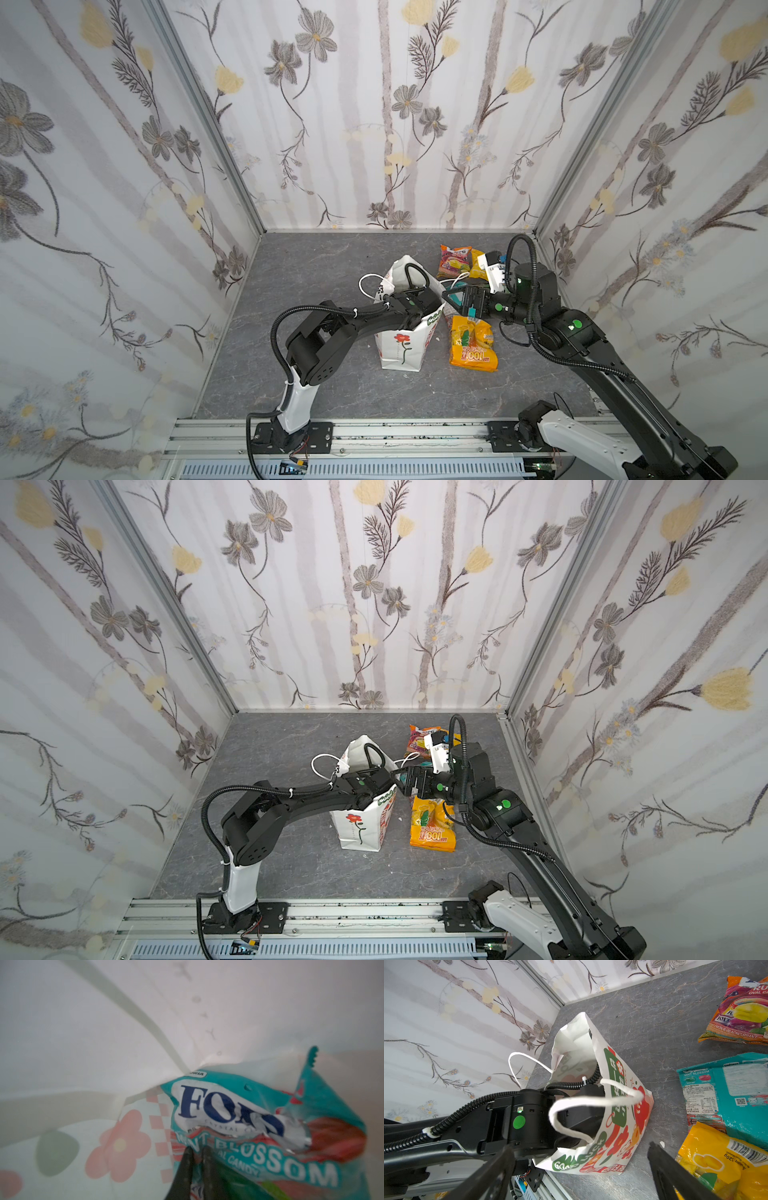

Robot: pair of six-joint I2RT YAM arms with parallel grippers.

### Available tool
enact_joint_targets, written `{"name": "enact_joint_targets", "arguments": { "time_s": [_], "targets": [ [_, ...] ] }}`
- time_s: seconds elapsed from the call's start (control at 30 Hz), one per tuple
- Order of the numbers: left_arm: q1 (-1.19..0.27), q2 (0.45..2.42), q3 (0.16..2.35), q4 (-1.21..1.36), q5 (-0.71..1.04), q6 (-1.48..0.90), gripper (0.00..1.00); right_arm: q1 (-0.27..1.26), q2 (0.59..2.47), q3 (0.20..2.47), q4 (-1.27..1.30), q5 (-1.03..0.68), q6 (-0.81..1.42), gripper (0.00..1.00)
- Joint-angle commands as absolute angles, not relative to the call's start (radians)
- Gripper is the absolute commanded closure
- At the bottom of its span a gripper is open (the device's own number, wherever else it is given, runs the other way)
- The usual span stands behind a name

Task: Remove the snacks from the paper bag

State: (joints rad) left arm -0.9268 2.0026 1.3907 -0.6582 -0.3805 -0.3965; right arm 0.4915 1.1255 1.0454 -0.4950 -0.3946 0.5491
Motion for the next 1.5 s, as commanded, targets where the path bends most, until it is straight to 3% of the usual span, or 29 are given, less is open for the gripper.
{"name": "enact_joint_targets", "arguments": {
  "time_s": [0.0,0.73,1.47],
  "targets": [
    [-0.929,1.996,1.390,-0.674,-0.289,-0.410,1.00,0.492,1.134,1.041,-0.460,-0.378,0.559,0.01],
    [-0.928,1.864,1.506,-0.768,-0.248,-0.398,1.00,0.491,1.187,1.003,-0.453,-0.306,0.548,0.01],
    [-0.919,1.786,1.690,-0.915,-0.291,-0.353,1.00,0.491,1.060,1.081,-0.404,-0.379,0.597,0.01]
  ]
}}
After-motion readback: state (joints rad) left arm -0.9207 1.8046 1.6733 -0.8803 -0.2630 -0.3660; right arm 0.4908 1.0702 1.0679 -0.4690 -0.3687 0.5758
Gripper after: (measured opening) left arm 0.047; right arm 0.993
